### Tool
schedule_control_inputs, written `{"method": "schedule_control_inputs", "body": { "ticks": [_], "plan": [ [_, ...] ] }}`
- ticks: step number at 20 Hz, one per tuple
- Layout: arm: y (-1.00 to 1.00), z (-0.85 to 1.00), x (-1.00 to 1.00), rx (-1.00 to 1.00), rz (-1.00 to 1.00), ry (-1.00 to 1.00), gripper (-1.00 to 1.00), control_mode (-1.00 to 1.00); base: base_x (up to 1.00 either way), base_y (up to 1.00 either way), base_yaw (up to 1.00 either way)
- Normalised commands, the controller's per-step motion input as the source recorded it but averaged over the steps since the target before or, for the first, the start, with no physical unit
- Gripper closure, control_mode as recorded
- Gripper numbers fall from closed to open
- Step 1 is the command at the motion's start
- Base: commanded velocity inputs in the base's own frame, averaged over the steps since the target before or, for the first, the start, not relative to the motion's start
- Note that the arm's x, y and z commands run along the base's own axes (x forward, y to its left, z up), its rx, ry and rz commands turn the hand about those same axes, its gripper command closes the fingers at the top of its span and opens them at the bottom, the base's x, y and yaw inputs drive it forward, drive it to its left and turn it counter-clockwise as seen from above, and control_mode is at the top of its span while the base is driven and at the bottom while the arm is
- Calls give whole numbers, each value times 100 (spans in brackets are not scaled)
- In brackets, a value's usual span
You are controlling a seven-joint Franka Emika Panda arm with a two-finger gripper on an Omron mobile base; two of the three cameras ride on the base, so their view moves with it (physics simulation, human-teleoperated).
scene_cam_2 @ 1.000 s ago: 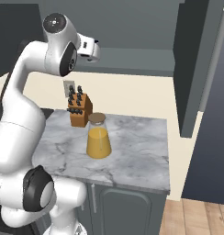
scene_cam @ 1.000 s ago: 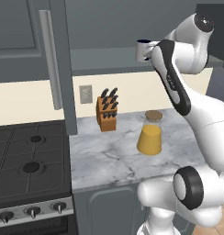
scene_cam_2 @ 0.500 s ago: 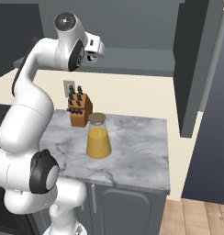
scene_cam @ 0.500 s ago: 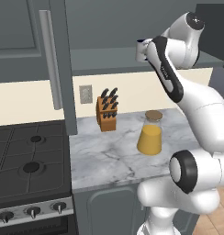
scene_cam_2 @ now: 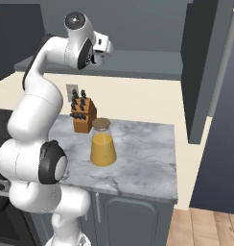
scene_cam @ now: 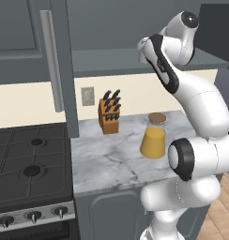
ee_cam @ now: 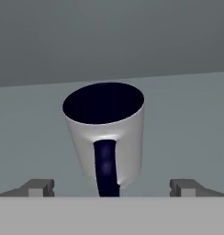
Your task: There is a tray on the dining counter. Grab the cup, mug, and pitcher and place them on the tray. The pitcher may be placed next to the tray if it cannot fit the tray.
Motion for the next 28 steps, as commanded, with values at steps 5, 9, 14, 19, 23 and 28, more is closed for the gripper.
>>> {"method": "schedule_control_inputs", "body": {
  "ticks": [5,9,14,19,23,28],
  "plan": [
    [0,-6,38,0,0,0,-100,-100,0,0,0],
    [0,-9,19,0,0,0,-100,-100,0,0,0],
    [0,0,0,0,0,0,-100,-100,0,0,0],
    [0,0,0,0,0,0,-100,-100,0,0,0],
    [0,0,0,0,0,0,100,-100,0,0,0],
    [0,0,0,0,0,0,100,-100,0,0,0]
  ]
}}
